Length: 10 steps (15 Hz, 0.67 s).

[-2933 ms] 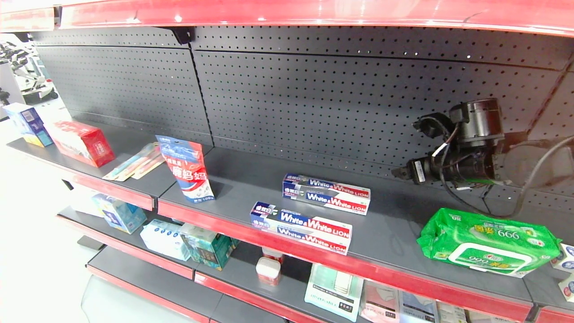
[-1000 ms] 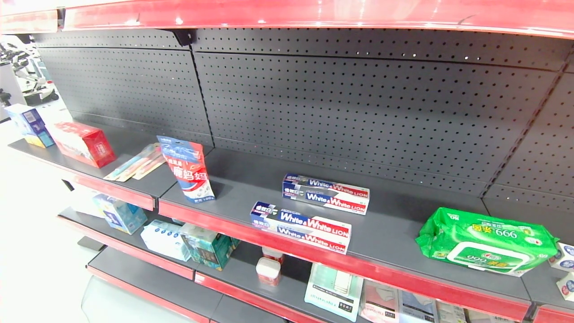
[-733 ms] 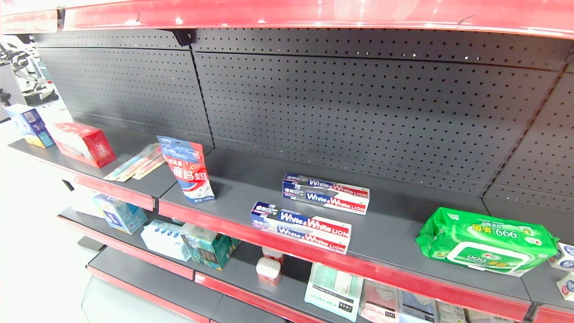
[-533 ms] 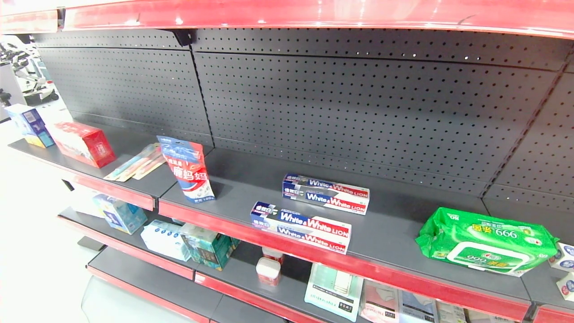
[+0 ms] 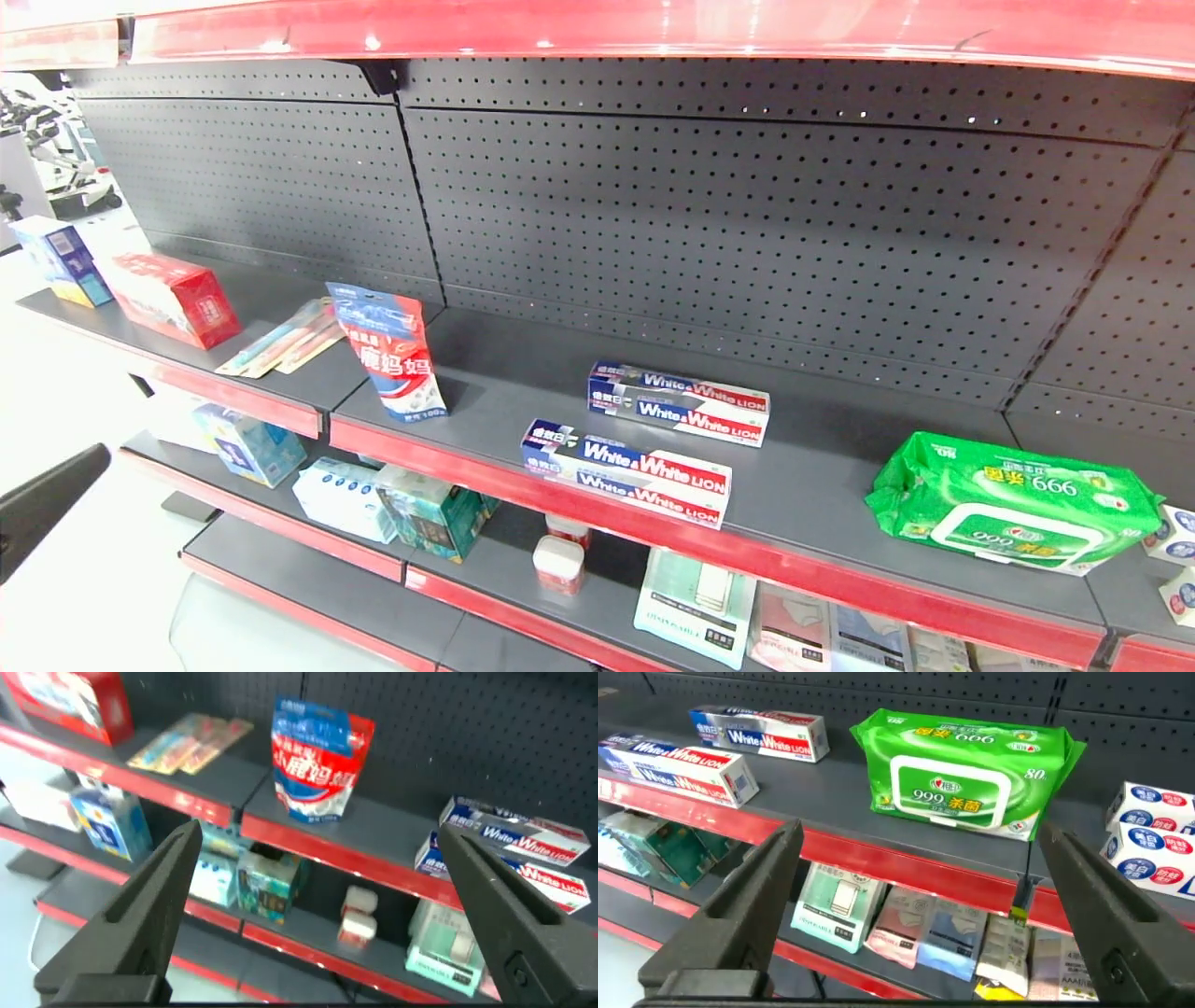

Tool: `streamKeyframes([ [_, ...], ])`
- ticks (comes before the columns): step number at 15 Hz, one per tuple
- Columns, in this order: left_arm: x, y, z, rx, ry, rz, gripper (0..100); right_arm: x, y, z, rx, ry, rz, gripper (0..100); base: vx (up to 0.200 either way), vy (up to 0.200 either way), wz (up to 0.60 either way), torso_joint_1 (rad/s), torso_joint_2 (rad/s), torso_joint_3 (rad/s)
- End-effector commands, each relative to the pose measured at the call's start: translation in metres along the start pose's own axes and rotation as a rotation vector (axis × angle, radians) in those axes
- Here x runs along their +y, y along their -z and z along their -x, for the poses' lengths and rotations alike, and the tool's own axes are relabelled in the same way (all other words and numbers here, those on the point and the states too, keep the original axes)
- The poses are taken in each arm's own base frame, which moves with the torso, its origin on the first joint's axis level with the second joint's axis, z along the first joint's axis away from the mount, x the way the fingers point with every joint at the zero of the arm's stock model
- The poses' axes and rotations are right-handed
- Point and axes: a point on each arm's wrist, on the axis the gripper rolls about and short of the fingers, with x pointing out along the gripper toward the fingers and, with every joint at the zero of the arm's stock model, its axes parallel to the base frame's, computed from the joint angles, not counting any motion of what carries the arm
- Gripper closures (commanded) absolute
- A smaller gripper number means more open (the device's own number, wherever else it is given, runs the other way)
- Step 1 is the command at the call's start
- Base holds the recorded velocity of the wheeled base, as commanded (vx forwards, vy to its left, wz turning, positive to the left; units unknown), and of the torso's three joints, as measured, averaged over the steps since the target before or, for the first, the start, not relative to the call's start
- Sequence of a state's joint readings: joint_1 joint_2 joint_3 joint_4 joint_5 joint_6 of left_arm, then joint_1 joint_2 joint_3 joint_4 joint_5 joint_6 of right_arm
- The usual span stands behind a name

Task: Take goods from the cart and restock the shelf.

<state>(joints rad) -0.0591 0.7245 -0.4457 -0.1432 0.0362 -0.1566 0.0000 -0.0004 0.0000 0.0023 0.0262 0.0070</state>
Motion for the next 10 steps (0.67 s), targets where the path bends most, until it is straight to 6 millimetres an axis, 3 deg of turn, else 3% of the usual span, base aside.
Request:
streamKeyframes([
  [1, 0.004, 0.013, -0.041, 0.172, -0.056, 0.019, 0, 0.000, 0.000, 0.000, 0.003, -0.001, 0.002, 0, 0.000, 0.000, 0.00, 0.000, 0.00, 0.000],
  [3, 0.006, 0.027, -0.046, 0.241, -0.070, 0.018, 0, 0.000, 0.000, 0.000, 0.003, -0.001, 0.001, 0, 0.000, 0.000, -0.30, -0.001, 0.01, 0.001],
  [10, 0.007, 0.030, -0.051, 0.271, -0.079, 0.016, 0, 0.000, 0.000, 0.000, 0.003, -0.003, 0.002, 0, 0.000, 0.000, -0.60, 0.004, 0.00, 0.002],
])
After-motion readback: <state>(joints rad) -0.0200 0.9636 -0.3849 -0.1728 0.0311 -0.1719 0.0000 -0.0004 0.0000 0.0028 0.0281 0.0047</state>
